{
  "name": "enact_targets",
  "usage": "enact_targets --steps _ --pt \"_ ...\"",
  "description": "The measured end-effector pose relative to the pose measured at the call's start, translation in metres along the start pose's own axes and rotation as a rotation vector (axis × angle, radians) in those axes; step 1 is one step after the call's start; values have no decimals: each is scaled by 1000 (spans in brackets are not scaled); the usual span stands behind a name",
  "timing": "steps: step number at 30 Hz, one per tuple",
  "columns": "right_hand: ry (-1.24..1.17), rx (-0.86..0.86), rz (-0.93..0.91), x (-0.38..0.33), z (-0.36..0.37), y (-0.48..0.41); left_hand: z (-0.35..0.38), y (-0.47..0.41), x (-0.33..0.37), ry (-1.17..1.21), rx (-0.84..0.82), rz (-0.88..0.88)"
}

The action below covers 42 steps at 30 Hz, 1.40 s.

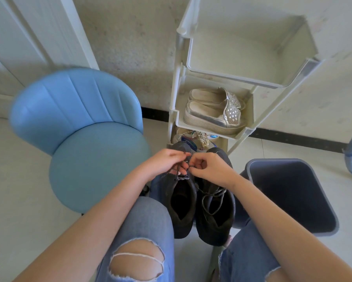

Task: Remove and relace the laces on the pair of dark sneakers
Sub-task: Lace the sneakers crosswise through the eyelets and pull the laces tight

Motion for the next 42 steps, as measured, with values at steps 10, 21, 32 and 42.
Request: enact_targets --steps 10,21,32,42 --pt "-356 41 107 -2 6 -7 9 -3 -8 -95 -234 -39" --pt "-388 130 100 -3 17 -13 15 -9 -16 -222 -200 20" --pt "-426 -43 104 -3 14 -14 9 -13 -25 -46 -91 -27" --pt "-279 37 20 8 10 -17 6 -6 -18 254 17 -172"
Point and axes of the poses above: each hand's wrist, its own y-axis away from the middle knuckle, its own z-axis out of the palm, x = y × z, the point moved 1 cm from there along -y, towards the middle knuckle, and after that the axes turned 14 degrees about z, right-handed, at the moved point
